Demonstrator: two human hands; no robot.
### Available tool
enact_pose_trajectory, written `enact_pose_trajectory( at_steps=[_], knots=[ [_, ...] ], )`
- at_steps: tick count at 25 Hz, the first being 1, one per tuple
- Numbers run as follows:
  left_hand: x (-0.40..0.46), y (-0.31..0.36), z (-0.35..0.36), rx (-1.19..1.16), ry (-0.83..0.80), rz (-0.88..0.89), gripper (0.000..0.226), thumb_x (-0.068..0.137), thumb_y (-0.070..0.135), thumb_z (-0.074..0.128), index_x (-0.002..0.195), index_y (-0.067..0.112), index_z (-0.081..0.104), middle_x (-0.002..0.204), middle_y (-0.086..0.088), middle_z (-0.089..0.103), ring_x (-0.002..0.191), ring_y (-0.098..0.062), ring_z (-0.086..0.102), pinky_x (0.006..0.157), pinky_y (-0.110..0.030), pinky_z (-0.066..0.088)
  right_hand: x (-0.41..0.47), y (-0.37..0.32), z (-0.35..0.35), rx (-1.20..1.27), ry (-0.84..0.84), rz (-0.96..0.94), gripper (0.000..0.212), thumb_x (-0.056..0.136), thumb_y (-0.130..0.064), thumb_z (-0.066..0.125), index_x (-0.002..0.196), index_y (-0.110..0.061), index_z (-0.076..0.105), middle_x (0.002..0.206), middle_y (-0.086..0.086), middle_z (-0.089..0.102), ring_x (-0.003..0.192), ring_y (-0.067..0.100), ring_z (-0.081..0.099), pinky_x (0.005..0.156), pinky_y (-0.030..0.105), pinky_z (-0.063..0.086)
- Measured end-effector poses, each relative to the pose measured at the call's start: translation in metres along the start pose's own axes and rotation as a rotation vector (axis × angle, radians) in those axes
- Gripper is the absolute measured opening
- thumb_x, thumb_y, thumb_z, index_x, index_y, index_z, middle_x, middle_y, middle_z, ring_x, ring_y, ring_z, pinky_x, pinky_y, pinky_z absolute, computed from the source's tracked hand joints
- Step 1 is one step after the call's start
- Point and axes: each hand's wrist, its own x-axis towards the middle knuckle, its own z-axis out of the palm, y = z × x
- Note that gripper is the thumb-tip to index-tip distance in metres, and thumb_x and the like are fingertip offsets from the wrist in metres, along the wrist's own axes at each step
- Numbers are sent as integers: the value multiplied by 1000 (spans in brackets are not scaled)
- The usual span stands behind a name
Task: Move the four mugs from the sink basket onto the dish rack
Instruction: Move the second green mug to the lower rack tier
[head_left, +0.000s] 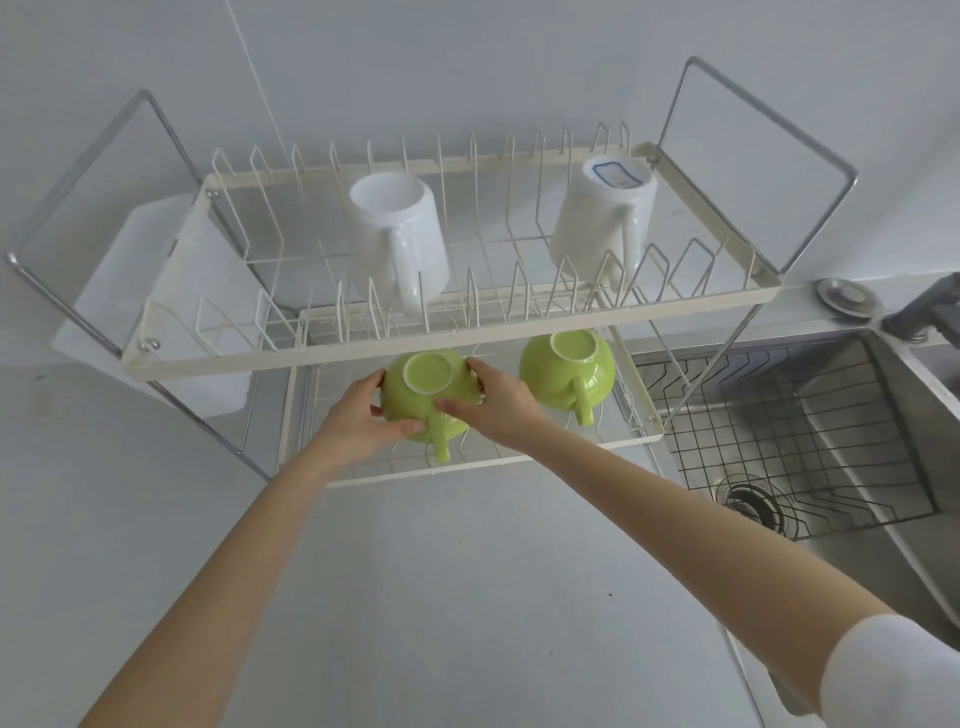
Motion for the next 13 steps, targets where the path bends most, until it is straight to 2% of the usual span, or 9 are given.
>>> enact_pose_trajectory(
  at_steps=[4, 6, 10, 13],
  knots=[
    [5, -5, -4, -24, -25, -8, 79, 73, 18, 74, 139, 16, 32, 143, -3, 42, 117, -28, 52, 93, -34, 39, 5, -4, 2, -35, 7, -4, 73, 87, -40, 58, 146, -15, 24, 137, 12, 51, 130, 28, 42, 99, 33, 41],
    [5, -4, -4, -39, -25, -9, 82, 74, 17, 73, 142, 18, 26, 144, -3, 40, 118, -29, 50, 96, -36, 39, 7, -4, 4, -47, 13, -4, 73, 87, -40, 57, 146, -14, 24, 138, 14, 49, 131, 29, 40, 100, 34, 40],
    [4, 0, -2, -33, -41, 15, 82, 77, 13, 70, 143, 19, 21, 145, -5, 36, 121, -30, 47, 92, -30, 36, 7, -2, 9, -45, 38, -6, 73, 86, -40, 58, 145, -13, 25, 140, 16, 42, 132, 30, 37, 104, 37, 36],
    [4, 1, -1, -4, -53, 3, 84, 79, 13, 68, 145, 17, 16, 149, -8, 28, 127, -30, 43, 97, -31, 36, 6, -2, 9, -46, 33, -9, 72, 87, -40, 58, 145, -12, 25, 140, 17, 41, 132, 30, 37, 104, 37, 36]
  ],
)
